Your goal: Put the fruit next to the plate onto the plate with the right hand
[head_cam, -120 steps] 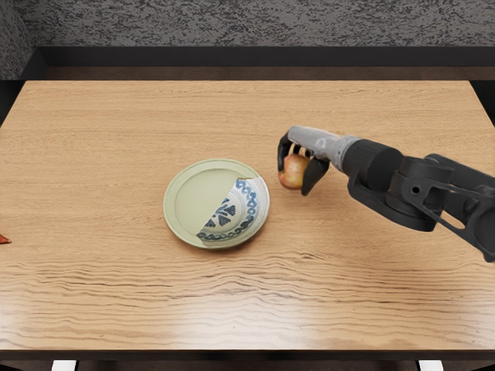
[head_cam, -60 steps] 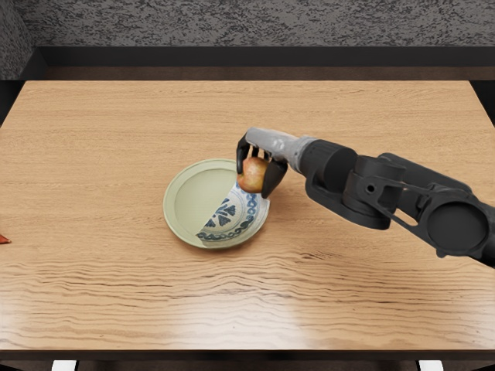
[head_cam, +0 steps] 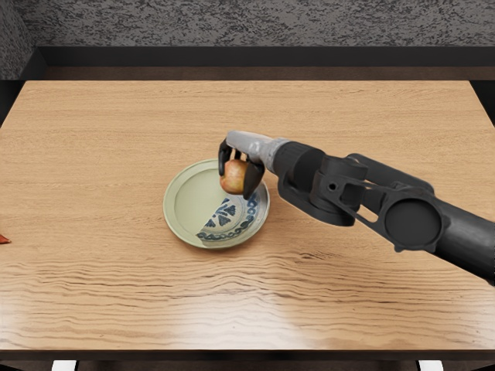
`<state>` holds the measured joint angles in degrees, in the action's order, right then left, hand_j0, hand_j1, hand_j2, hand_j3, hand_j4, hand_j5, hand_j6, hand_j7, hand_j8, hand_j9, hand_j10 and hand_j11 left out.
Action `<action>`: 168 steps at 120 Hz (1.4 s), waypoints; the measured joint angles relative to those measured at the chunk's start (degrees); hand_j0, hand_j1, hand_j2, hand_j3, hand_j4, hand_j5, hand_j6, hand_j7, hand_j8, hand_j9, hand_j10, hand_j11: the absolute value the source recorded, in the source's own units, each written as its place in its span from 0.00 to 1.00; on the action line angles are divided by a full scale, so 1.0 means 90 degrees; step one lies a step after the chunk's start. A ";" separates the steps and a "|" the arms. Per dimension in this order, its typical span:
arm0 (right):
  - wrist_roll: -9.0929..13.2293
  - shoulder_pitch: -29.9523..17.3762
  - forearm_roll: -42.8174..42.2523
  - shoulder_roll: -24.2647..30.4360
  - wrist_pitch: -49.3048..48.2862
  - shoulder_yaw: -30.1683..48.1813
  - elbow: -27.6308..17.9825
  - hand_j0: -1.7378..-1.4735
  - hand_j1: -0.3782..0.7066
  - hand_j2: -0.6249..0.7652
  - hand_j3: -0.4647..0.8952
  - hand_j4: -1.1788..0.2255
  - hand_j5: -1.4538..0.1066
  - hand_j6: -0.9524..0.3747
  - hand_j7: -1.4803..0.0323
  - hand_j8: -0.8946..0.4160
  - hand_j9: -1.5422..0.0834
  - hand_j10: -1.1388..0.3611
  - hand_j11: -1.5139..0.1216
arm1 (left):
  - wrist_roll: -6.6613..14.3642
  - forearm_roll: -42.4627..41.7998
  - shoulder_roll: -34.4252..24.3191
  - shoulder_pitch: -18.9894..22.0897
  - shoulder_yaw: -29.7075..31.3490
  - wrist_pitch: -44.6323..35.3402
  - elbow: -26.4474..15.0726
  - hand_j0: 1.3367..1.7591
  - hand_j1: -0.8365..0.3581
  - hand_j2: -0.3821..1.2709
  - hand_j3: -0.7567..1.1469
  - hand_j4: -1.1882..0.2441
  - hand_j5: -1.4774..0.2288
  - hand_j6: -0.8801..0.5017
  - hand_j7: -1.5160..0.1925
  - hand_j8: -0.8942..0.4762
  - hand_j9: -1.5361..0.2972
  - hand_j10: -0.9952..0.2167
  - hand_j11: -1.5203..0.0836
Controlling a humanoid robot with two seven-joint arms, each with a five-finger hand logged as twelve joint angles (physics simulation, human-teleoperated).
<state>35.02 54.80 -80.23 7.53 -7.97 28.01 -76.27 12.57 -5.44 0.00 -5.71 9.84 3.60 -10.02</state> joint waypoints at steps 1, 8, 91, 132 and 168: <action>0.0000 0.0003 -0.0001 -0.0016 0.0000 -0.0006 0.0014 0.33 0.46 0.57 0.34 0.28 0.27 0.43 0.32 0.41 0.30 0.37 0.31 | 0.0000 0.0000 0.0000 0.0000 0.0000 0.0000 0.0000 0.76 0.99 0.23 0.40 0.83 0.87 0.64 0.89 0.65 0.84 0.82 0.95; 0.0000 0.0024 -0.0004 -0.0116 0.0001 -0.0060 0.0108 0.33 0.46 0.57 0.34 0.28 0.27 0.43 0.32 0.41 0.30 0.37 0.31 | 0.0000 0.0000 0.0000 0.0000 0.0000 0.0000 0.0000 0.76 0.99 0.23 0.40 0.83 0.87 0.64 0.89 0.65 0.84 0.82 0.95; -0.0002 0.0016 0.0022 -0.0190 -0.0014 -0.0056 0.0063 0.30 0.40 0.43 0.34 0.55 0.61 0.47 0.65 0.43 0.64 0.52 0.62 | 0.0000 0.0000 0.0000 0.0000 0.0000 0.0000 0.0000 0.76 0.99 0.23 0.40 0.83 0.87 0.64 0.89 0.65 0.84 0.82 0.95; -0.0002 0.0010 0.1442 0.0502 -0.0702 0.0596 -0.0390 0.30 0.24 0.43 0.34 0.69 0.76 0.57 0.80 0.53 0.78 0.62 0.76 | 0.0000 -0.0001 0.0000 0.0000 0.0000 0.0000 0.0000 0.76 0.99 0.23 0.40 0.83 0.87 0.64 0.89 0.65 0.84 0.82 0.95; -0.0002 -0.0005 0.3925 0.1848 -0.2508 0.1532 -0.0545 0.30 0.08 0.44 0.34 0.80 0.89 0.68 0.94 0.65 0.91 0.73 0.89 | 0.0000 -0.0001 0.0000 0.0000 0.0000 0.0000 0.0000 0.76 0.99 0.23 0.40 0.83 0.87 0.64 0.89 0.65 0.84 0.82 0.95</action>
<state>35.00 54.75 -44.91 24.17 -30.54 41.80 -81.18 12.57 -5.45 0.00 -5.71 9.84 3.60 -10.02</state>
